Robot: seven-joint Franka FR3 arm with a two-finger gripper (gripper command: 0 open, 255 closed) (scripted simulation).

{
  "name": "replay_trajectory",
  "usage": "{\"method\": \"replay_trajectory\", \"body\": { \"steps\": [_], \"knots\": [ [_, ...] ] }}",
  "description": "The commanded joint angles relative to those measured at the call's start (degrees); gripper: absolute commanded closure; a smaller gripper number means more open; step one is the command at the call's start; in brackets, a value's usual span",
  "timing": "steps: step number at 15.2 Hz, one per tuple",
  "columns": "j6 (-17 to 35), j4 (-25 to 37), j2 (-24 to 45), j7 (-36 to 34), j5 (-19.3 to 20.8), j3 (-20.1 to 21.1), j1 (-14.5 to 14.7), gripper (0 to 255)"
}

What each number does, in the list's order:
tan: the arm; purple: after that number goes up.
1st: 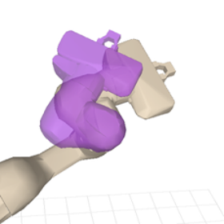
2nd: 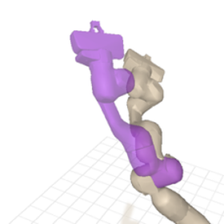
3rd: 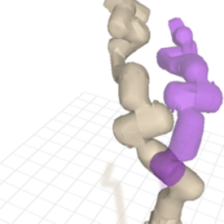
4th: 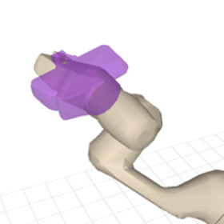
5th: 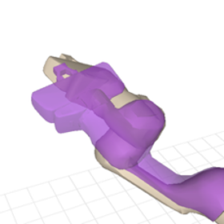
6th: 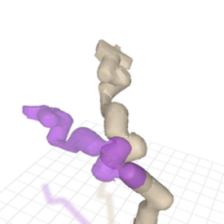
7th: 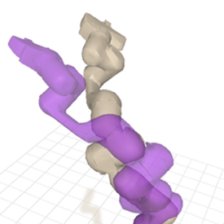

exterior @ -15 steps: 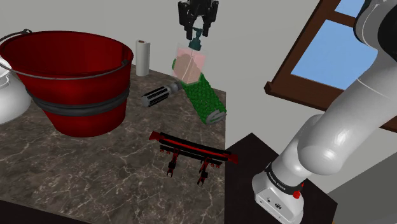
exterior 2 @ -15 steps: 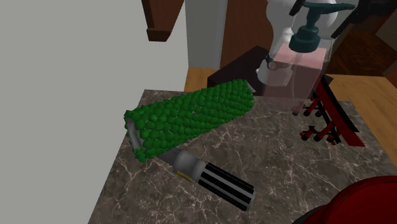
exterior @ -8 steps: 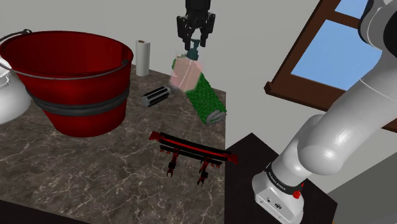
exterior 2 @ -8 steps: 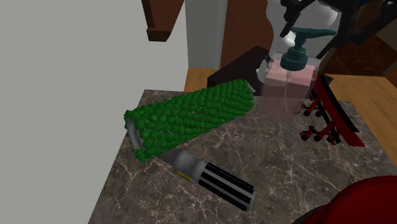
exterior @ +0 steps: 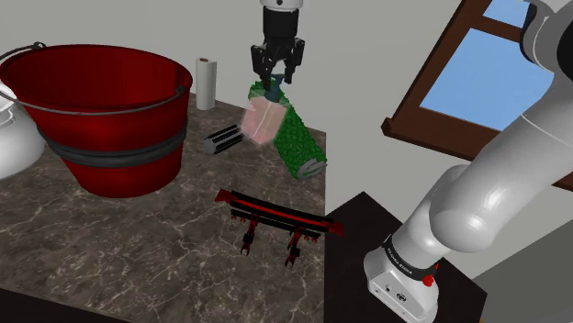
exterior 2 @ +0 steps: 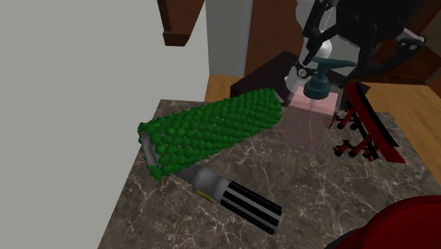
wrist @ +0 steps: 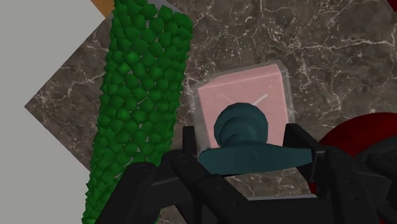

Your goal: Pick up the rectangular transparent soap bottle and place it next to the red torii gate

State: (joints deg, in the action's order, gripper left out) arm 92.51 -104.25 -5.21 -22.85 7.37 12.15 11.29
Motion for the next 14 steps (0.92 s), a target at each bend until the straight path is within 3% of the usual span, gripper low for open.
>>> {"method": "replay_trajectory", "body": {
  "steps": [1, 12, 13, 14],
  "knots": [
    [1.6, -1.8, -0.3, -0.2, 0.0, 0.0, 0.0, 255],
    [9.9, -9.7, 0.3, -1.3, 0.2, 0.0, 0.0, 255],
    [9.1, -8.9, 0.3, -1.2, 0.2, 0.0, 0.0, 0],
    [9.1, -8.9, 0.3, -1.2, 0.2, 0.0, 0.0, 0]
  ]
}}
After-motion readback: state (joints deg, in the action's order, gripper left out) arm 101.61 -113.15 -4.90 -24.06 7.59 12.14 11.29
